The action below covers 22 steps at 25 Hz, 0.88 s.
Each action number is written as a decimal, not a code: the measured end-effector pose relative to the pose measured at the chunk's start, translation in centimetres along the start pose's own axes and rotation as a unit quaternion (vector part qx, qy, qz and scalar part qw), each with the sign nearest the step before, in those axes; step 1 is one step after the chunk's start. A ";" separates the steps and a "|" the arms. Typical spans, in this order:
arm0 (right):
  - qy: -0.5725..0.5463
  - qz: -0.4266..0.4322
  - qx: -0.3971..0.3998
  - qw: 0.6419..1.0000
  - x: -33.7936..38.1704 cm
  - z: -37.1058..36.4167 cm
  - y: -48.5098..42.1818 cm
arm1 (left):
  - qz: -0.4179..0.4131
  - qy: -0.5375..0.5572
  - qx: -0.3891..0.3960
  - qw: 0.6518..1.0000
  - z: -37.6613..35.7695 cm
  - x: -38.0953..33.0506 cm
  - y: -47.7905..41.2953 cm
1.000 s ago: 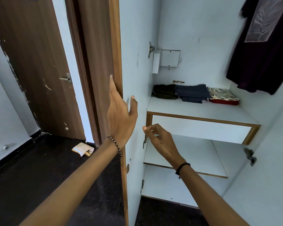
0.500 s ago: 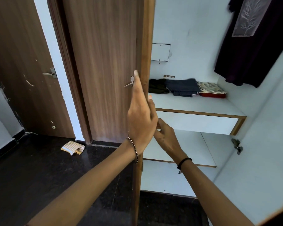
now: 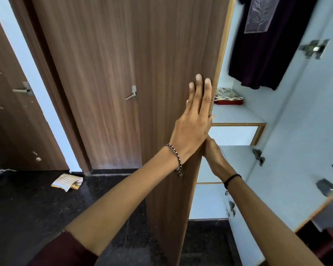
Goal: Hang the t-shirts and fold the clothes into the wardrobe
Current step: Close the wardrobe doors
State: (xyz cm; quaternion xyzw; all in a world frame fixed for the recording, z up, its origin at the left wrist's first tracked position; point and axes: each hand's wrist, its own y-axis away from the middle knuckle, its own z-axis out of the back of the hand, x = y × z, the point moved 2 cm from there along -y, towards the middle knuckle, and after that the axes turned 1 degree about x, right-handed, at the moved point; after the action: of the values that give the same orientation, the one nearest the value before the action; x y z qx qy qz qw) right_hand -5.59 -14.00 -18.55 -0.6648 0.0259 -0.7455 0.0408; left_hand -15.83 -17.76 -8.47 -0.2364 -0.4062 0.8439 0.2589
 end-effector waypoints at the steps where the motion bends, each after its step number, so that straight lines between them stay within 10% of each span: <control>1: -0.035 -0.011 -0.010 0.999 -0.1 0.7 -0.5 | -0.007 -0.005 0.014 1.000 -0.8 0.0 -0.5; 5: -0.113 0.012 -0.036 0.993 -0.3 3.7 -2.3 | -0.024 -0.014 0.070 0.997 -3.8 -0.1 -2.7; 22: 0.165 0.116 -0.098 0.974 1.4 11.1 -11.3 | 0.001 -0.103 0.134 0.986 -13.6 3.1 -9.8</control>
State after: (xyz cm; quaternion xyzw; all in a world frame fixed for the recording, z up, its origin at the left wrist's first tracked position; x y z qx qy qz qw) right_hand 4.96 -2.69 -14.83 -0.5256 0.1824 -0.8290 0.0571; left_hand -7.46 -2.95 -8.76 -0.1112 -0.3137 0.9108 0.2444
